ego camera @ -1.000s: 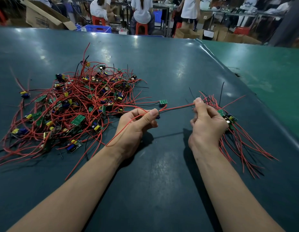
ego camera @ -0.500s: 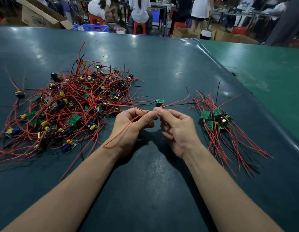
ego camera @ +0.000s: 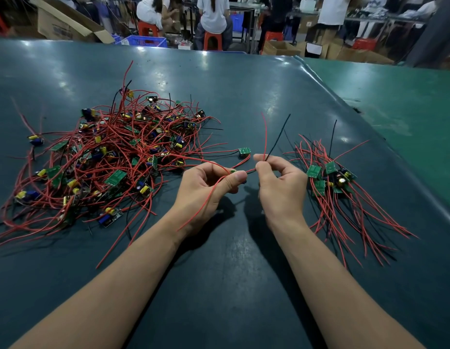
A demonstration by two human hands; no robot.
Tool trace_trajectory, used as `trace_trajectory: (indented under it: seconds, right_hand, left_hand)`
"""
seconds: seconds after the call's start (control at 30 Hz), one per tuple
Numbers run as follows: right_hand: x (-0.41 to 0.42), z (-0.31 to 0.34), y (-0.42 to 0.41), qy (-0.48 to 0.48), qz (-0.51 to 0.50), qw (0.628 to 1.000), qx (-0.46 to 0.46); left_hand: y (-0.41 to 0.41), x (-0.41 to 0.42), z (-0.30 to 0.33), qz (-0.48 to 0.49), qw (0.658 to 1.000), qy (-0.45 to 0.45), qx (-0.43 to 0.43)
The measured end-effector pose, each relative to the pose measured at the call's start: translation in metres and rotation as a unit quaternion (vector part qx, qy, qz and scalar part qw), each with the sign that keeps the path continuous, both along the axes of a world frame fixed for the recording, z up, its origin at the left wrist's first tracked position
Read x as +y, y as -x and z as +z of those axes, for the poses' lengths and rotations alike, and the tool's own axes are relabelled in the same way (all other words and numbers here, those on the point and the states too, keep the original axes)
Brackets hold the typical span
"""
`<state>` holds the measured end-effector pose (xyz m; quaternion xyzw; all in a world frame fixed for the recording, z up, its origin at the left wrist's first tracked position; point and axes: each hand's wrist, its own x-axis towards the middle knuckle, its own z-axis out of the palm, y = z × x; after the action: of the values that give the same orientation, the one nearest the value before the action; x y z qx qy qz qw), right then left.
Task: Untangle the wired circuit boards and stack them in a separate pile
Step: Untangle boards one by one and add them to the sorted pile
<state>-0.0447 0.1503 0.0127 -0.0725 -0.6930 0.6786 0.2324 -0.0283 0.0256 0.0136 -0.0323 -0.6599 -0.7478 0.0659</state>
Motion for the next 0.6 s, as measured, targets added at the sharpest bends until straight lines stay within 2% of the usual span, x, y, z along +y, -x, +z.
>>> trace_trajectory:
  seconds: [0.07,0.23,0.37,0.47,0.6]
  right_hand:
    - [0.0,-0.001,0.0,-0.026,0.004,1.0,-0.004]
    - [0.006,-0.006,0.006,0.068,0.032,0.997,-0.032]
    - [0.006,-0.005,0.005,0.022,0.028,0.999,-0.009]
    - [0.009,-0.001,0.009,0.062,0.01,0.998,-0.008]
    - [0.017,-0.002,0.013,0.085,-0.004,0.996,-0.011]
  left_hand:
    - [0.0,0.0,0.0,-0.001,1.0,0.007,0.004]
    - [0.001,-0.002,0.0,-0.018,1.0,0.019,0.0]
    - [0.0,-0.003,0.001,-0.028,0.999,0.023,-0.007]
    - [-0.001,-0.005,0.003,-0.037,0.999,0.007,-0.012]
    - [-0.003,-0.004,0.003,-0.08,0.995,0.049,-0.019]
